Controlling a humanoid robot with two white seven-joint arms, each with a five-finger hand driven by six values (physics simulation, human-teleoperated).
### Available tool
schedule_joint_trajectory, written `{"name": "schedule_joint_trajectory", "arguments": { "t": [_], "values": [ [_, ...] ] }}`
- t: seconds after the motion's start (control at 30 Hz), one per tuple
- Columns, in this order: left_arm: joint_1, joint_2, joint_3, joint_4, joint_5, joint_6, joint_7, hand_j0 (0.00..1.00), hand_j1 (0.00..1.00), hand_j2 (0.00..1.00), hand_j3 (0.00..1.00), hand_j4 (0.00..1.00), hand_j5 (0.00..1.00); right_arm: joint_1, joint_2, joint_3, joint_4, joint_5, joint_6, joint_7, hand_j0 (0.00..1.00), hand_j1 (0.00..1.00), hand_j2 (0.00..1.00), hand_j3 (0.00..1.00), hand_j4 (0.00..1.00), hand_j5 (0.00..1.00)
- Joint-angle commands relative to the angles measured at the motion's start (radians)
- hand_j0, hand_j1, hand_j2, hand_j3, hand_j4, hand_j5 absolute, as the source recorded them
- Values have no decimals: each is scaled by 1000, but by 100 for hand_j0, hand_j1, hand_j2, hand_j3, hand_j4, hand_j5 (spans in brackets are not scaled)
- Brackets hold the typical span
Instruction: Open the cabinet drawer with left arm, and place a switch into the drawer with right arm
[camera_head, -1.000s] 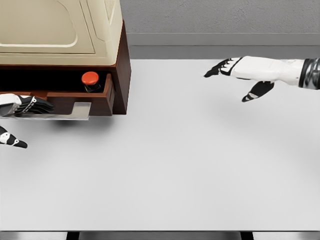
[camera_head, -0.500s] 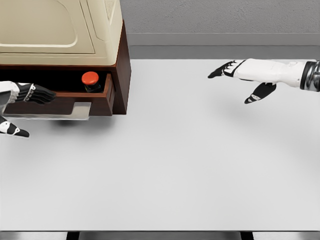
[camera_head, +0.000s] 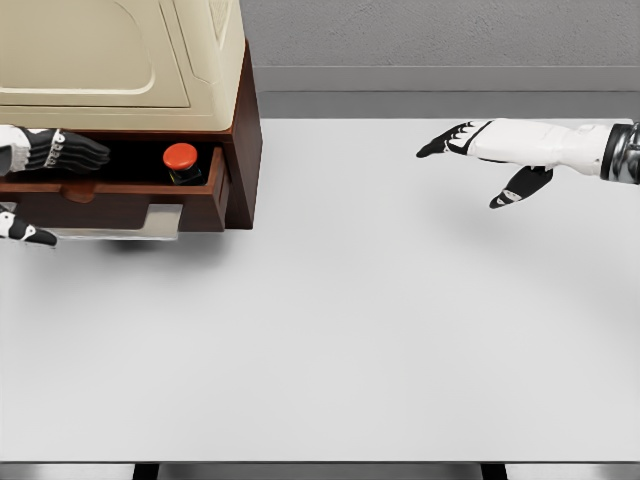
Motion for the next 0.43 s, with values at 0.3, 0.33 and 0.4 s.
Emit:
{"name": "schedule_joint_trajectory", "arguments": {
  "t": [0.3, 0.33, 0.4],
  "values": [
    [-12, -119, 18, -1, 14, -268, 0, 100, 100, 100, 100, 100, 100, 0, 1, -1, 0, -6, 3, 0, 100, 100, 100, 100, 100, 100],
    [-10, -139, 18, -1, 14, -269, 0, 100, 100, 100, 100, 100, 100, 0, 1, -1, 0, -6, 3, 0, 100, 100, 100, 100, 100, 100],
    [-10, -147, 17, -1, 14, -269, 0, 100, 100, 100, 100, 100, 100, 0, 2, -1, 0, -6, 3, 0, 100, 100, 100, 100, 100, 100]
  ]
}}
